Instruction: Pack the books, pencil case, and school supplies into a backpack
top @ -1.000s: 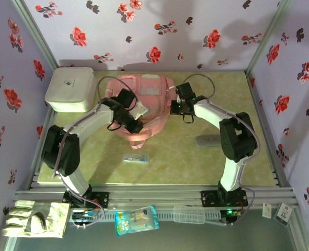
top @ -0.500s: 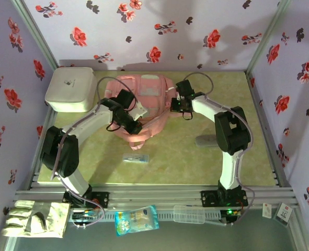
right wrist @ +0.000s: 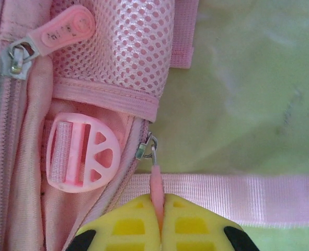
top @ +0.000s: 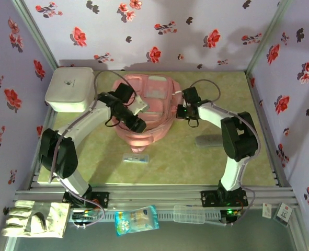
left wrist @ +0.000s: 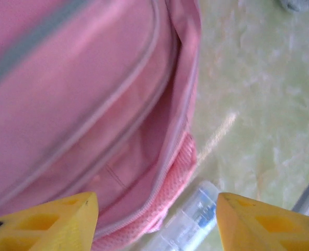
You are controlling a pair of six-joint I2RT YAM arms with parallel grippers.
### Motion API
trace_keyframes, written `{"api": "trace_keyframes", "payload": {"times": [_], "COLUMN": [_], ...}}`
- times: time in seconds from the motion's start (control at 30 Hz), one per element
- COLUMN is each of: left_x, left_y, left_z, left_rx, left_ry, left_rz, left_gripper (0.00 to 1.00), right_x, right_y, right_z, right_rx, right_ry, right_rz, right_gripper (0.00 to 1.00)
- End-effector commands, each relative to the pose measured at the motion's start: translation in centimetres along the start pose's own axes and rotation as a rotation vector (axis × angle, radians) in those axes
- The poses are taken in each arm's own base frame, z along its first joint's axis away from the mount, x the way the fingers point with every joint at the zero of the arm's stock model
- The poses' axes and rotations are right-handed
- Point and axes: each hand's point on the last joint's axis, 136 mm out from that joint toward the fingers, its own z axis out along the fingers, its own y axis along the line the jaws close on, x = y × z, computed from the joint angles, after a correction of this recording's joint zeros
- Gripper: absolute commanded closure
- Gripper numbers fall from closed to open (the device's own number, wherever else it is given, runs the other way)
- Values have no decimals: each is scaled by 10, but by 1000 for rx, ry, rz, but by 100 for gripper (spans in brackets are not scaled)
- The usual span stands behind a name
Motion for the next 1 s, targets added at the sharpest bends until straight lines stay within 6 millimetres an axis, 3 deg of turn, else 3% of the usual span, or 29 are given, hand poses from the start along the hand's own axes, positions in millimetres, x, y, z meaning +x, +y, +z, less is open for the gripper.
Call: {"api": "trace_keyframes", "payload": {"times": [0.0, 0.07, 0.13, 0.2, 0.27, 0.4, 0.63, 0.97], "left_x": [-23, -28, -32, -35, -37, -41, -53, -58], "left_y": [12, 17, 22, 23, 25, 28, 38, 50], "left_z": [3, 8, 17, 28, 37, 56, 72, 70], "left_rx": [-89, -143, -186, -186, -183, -181, -199, -257], "left_ry": [-37, -23, -6, 13, 25, 51, 59, 102], "left_rz": [41, 102, 164, 215, 243, 301, 370, 436], "left_gripper": [32, 25, 18, 17, 17, 18, 24, 37], "right_x": [-8, -17, -25, -33, -40, -50, -57, -60], "right_y": [-26, -22, -17, -11, -10, -10, -14, -14], "right_z": [-17, -27, -37, -45, -52, -62, -65, -65], "right_rx": [97, 87, 59, 21, 10, -18, -47, -58], "right_ry": [-31, -59, -90, -119, -147, -193, -213, -217], "right_rz": [64, 80, 90, 95, 105, 135, 162, 162], "right_gripper": [79, 58, 42, 31, 27, 21, 18, 18]}}
